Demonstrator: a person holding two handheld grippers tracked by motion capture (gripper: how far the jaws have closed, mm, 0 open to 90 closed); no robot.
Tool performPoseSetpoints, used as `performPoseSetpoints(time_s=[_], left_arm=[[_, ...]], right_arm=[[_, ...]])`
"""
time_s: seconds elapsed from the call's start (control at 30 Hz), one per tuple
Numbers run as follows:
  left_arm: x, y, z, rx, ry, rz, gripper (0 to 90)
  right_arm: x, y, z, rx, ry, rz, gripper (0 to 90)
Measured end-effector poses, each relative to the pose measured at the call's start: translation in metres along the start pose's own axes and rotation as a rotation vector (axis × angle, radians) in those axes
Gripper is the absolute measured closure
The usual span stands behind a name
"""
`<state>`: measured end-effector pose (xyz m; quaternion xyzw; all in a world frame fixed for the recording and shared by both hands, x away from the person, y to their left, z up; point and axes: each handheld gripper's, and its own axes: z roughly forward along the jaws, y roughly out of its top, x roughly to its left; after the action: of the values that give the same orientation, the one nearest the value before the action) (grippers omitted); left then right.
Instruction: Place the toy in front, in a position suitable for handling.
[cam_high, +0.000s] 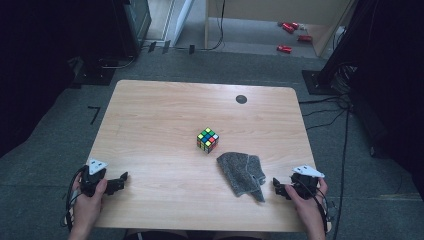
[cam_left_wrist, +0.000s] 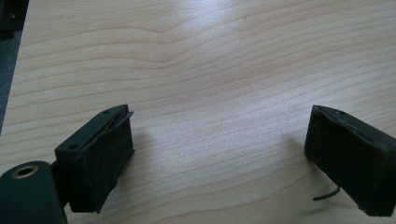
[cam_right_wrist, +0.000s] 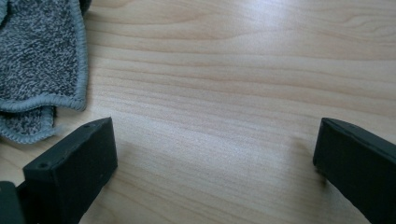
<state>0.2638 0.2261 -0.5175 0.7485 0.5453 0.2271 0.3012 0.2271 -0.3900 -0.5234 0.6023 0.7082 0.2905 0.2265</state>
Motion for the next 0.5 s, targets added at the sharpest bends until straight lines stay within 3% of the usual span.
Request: performPoseSetpoints(time_s=[0.07,0.17,0.33,0.37,0.4,0.43,0.5], left_arm=[[0.000,0.000,0.000,-0.001,-0.006,0.006,8.4],[-0.001,0.001,0.001,0.000,-0.025,0.025,8.4],[-0.002,0.001,0.001,-0.001,-0.022,0.022,8.3],[-0.002,0.001,0.001,-0.001,-0.021,0.021,8.3],[-0.003,0.001,0.001,-0.001,-0.021,0.021,8.3],[-0.003,0.001,0.001,0.000,-0.024,0.024,8.4],[-0.003,0.002,0.002,-0.001,-0.028,0.029,8.4]], right_arm=[[0.002,0.003,0.000,0.009,-0.004,0.023,0.0],[0.008,0.009,-0.006,-0.032,0.023,0.061,0.7],[0.024,0.017,-0.012,-0.095,0.073,0.044,6.1],[0.033,0.021,-0.011,-0.106,0.108,0.031,6.6],[0.033,0.021,-0.011,-0.106,0.108,0.031,6.6],[0.042,0.026,-0.009,-0.105,0.154,0.026,6.9],[0.048,0.029,-0.008,-0.104,0.175,0.018,7.0]])
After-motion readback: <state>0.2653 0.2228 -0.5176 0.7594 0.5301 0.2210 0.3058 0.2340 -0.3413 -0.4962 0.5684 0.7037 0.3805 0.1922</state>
